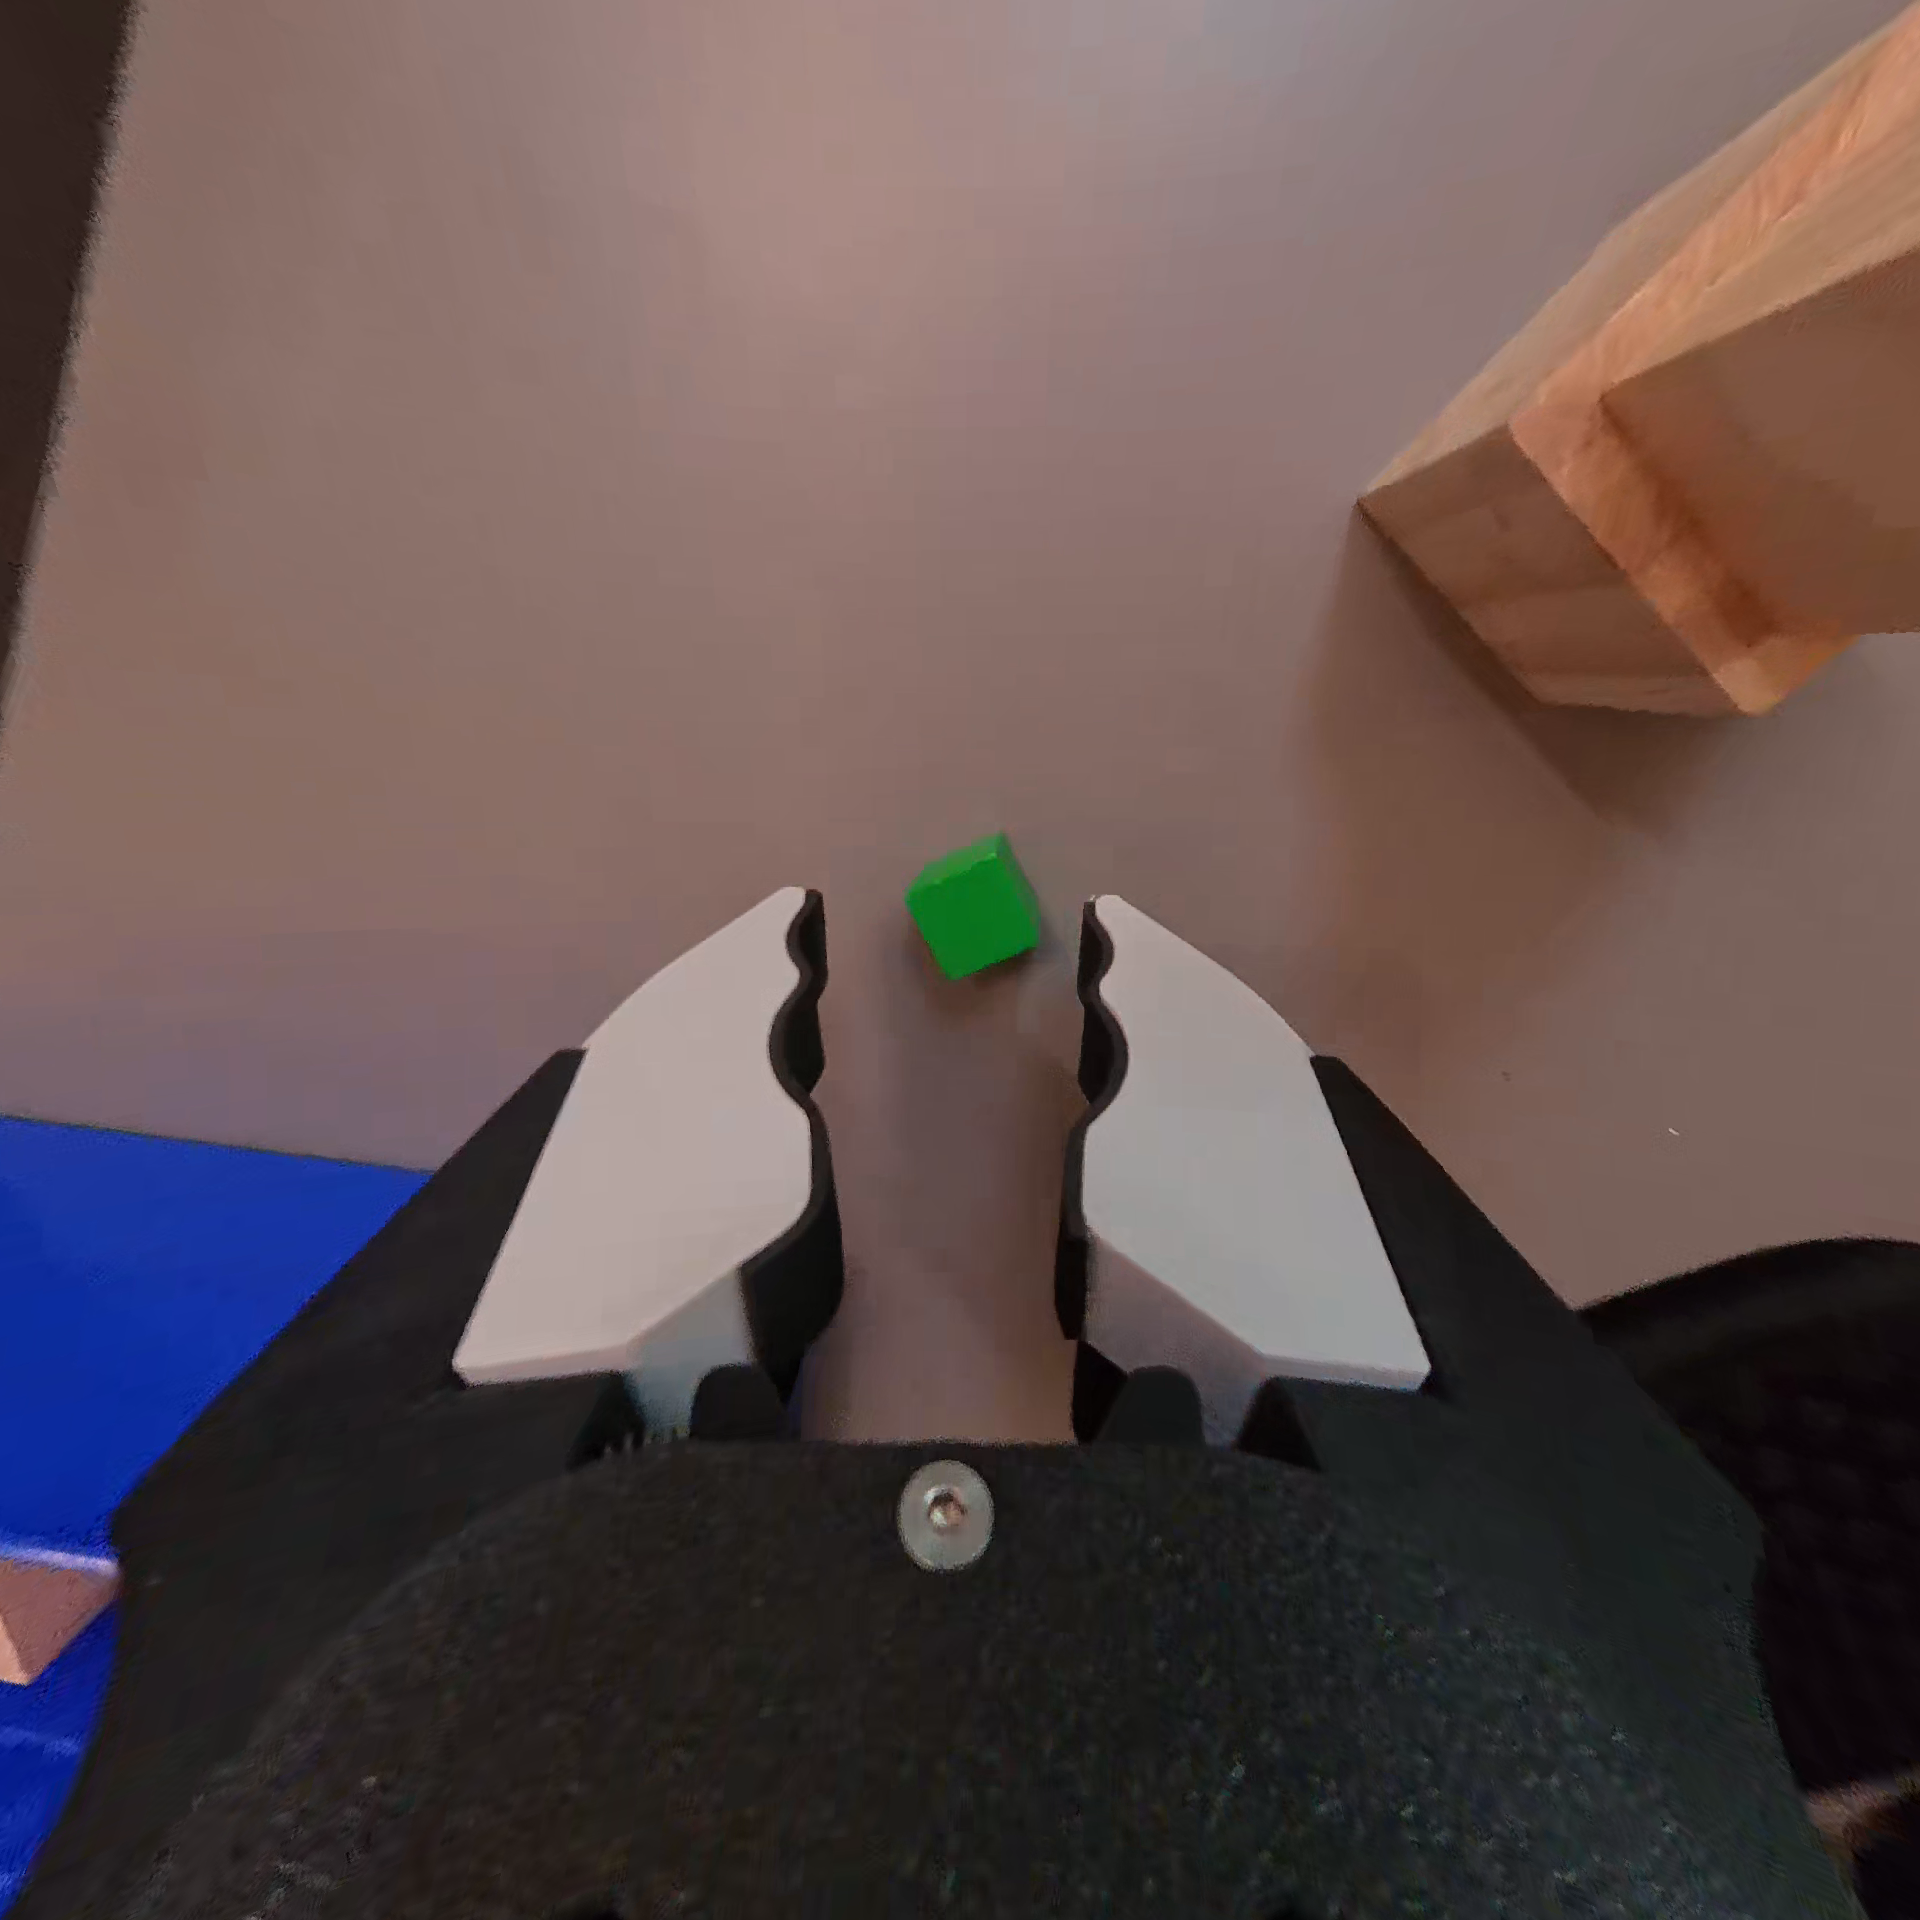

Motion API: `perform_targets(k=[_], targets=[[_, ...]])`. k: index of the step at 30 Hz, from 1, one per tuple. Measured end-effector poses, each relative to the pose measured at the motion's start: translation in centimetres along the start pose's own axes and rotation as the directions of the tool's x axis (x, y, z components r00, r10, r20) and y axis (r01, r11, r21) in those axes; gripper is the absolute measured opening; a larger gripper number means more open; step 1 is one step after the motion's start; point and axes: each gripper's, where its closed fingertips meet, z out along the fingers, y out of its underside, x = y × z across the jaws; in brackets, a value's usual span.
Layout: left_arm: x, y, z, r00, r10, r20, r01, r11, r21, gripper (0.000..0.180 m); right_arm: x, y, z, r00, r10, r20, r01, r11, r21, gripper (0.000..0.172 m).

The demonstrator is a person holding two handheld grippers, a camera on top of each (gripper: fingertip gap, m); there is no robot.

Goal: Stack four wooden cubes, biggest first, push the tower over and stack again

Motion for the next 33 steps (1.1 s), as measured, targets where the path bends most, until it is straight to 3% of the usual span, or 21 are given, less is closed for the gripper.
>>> perform_targets(k=[5, 8, 11, 17, 22, 25, 28, 33], targets=[[0.4, 1.5, 1.6, 0.998, -0.059, 0.007, 0.059, 0.993, -0.102, 0.046, -6.1, 0.6, -2.9, 0.989, -0.001, 0.149, -0.001, 1.0, 0.011, 0.001], [0.6, 1.2, 2.3, 0.997, -0.082, 0.0, 0.081, 0.994, -0.077, 0.023, -7.8, 0.6, -3.8, 0.981, 0.002, 0.192, -0.006, 1.0, 0.016, 0.001], [0.8, 0.6, 2.1, 0.999, -0.047, -0.002, 0.047, 0.998, -0.034, 0.022, -8.3, 0.5, -4.1, 0.977, -0.003, 0.212, -0.003, 1.0, 0.028, 0.001], [1.6, -3.0, -3.3, 0.988, 0.154, 0.004, -0.152, 0.974, 0.167, 0.022, -9.5, 0.9, -4.3, 0.96, -0.036, 0.277, 0.017, 0.997, 0.073, 0.001], [5.0, -6.1, -9.0, 0.911, 0.407, -0.069, -0.37, 0.88, 0.298, 0.022, -9.6, 0.8, -4.4, 0.96, -0.044, 0.277, 0.02, 0.996, 0.089, 0.001], [7.6, -7.3, -10.5, 0.823, 0.558, -0.101, -0.505, 0.803, 0.317, 0.022, -9.0, 1.0, -4.3, 0.966, -0.03, 0.257, 0.008, 0.996, 0.086, 0.001], [8.8, -8.5, -10.5, 0.774, 0.623, -0.111, -0.578, 0.767, 0.278, 0.022, -8.7, 1.4, -4.2, 0.968, -0.02, 0.251, 0.001, 0.997, 0.076, 0.001], [9.5, -9.3, -9.3, 0.745, 0.648, -0.159, -0.615, 0.76, 0.212, 0.022, -8.3, 1.5, -4.3, 0.969, -0.027, 0.245, 0.007, 0.997, 0.08, 0.001]])
